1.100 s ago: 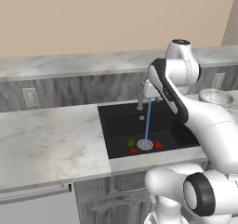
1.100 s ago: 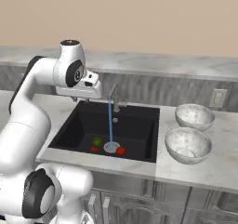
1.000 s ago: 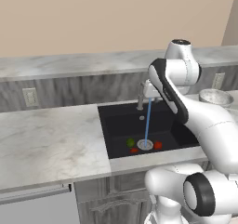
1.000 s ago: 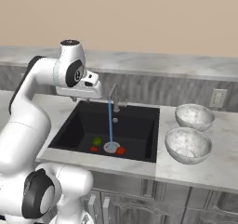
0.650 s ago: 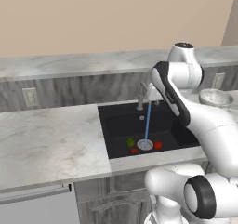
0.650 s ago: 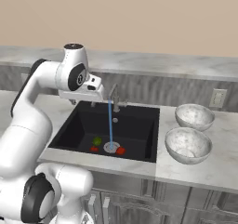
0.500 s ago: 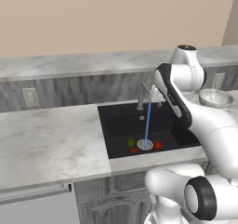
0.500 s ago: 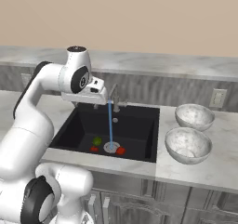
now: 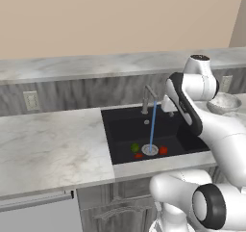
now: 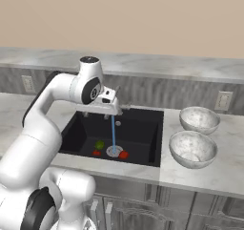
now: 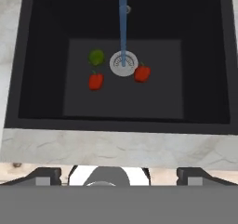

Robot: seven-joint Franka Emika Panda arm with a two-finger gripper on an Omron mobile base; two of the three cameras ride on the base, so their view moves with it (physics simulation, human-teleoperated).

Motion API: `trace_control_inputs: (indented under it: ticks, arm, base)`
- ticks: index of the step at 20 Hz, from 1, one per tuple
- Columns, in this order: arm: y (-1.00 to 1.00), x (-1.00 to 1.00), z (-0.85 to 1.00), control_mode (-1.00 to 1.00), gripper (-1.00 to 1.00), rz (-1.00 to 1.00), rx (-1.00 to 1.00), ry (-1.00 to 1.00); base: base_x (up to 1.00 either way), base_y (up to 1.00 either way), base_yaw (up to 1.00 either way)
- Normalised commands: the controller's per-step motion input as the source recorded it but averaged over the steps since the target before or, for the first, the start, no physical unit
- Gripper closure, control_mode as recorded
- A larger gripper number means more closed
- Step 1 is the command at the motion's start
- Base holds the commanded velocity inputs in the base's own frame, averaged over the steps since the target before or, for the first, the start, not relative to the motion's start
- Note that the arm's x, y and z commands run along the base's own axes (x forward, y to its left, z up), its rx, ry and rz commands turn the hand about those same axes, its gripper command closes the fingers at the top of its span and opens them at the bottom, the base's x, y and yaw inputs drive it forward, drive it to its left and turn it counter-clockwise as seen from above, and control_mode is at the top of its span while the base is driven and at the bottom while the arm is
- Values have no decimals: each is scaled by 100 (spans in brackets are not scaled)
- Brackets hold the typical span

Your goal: Pick the bell peppers from the sink and place them in one bowl. Place the lime in the other bowl. Then turn off the sink faucet.

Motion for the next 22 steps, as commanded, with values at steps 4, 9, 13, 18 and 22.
trace_control_inputs:
  ticks: [4,9,13,18,22]
  arm:
    - [-24,0,-26,-100,-100,0,0,8]
    - [-17,1,-29,-100,-100,0,0,12]
    - [-6,1,-37,-100,-100,0,0,5]
    - [-6,8,-38,-100,-100,0,0,3]
    - [0,20,-28,-100,-100,0,0,3]
  base:
    - [0,0,0]
    - [0,0,0]
    - [0,0,0]
    - [0,0,0]
    - [0,0,0]
